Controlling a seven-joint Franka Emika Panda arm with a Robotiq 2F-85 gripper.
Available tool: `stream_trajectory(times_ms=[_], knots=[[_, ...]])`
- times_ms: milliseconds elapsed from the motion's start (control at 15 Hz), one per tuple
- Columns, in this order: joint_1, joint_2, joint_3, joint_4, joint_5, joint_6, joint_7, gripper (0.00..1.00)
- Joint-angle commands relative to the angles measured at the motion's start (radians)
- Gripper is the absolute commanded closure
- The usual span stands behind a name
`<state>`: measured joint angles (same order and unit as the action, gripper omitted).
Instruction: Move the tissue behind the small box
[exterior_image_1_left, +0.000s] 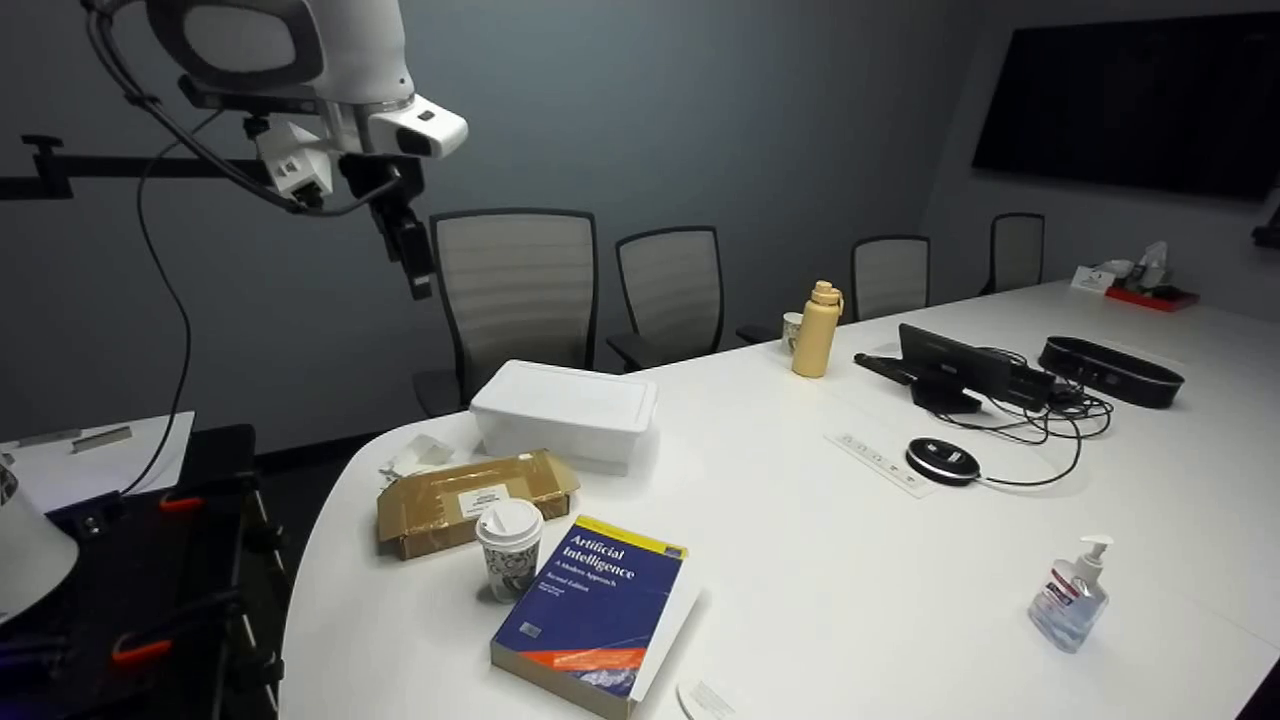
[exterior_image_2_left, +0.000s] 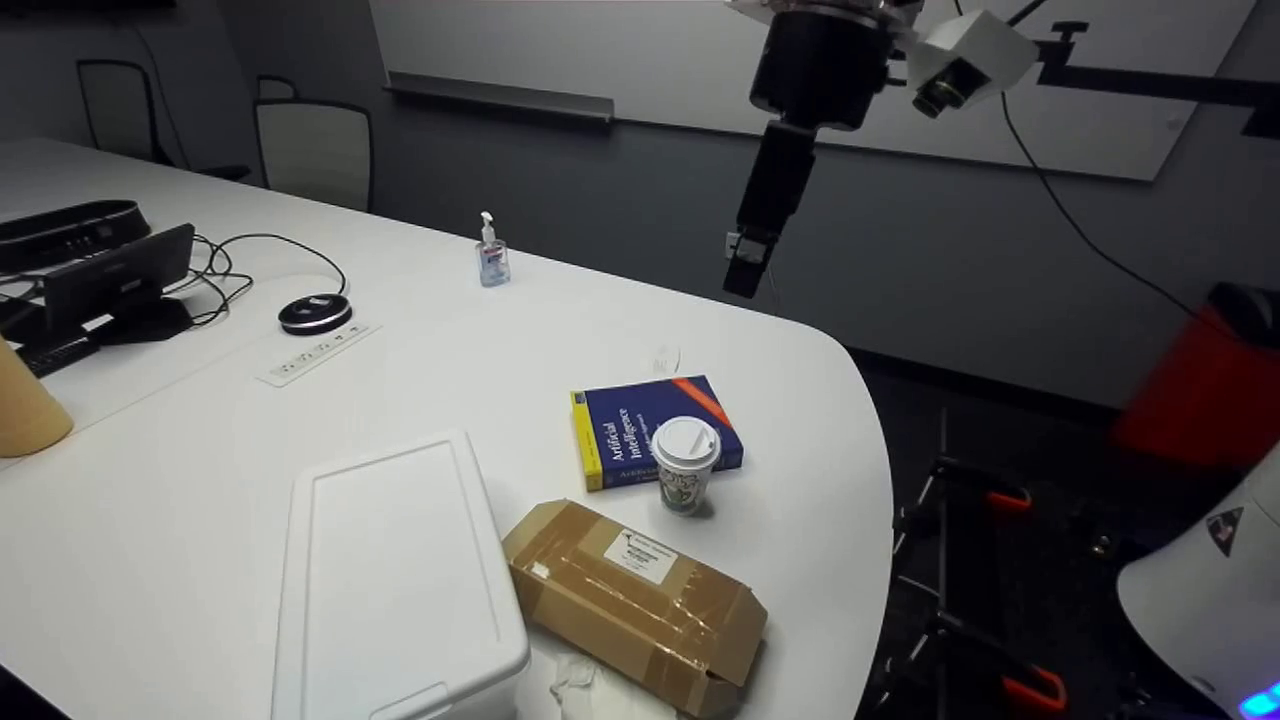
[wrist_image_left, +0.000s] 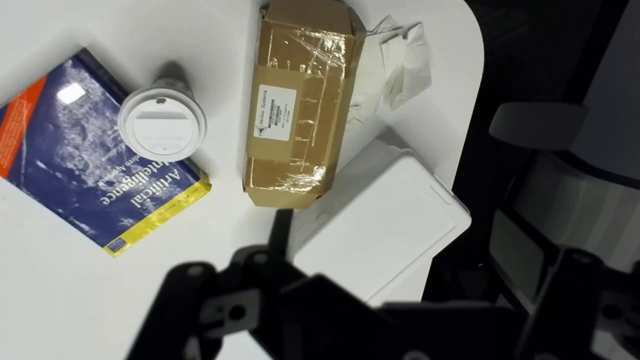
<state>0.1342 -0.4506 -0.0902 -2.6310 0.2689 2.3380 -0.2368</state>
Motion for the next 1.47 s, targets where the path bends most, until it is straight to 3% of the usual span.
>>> stream_trajectory(times_ms=[0, 200, 467, 933, 1400], knots=[[0.015, 0.071, 0.15, 0.006, -0.026, 0.124, 0.19, 0.0], [0.019, 0.17, 0.266, 0.013, -0.082, 0.226, 0.343, 0.0], [0.015, 0.322, 0.332, 0.017, -0.171, 0.342, 0.473, 0.0], [0.051, 0.579, 0.317, 0.038, -0.227, 0.531, 0.537, 0.0], [0.148, 0.755, 0.315, 0.089, -0.199, 0.6, 0.544, 0.0]])
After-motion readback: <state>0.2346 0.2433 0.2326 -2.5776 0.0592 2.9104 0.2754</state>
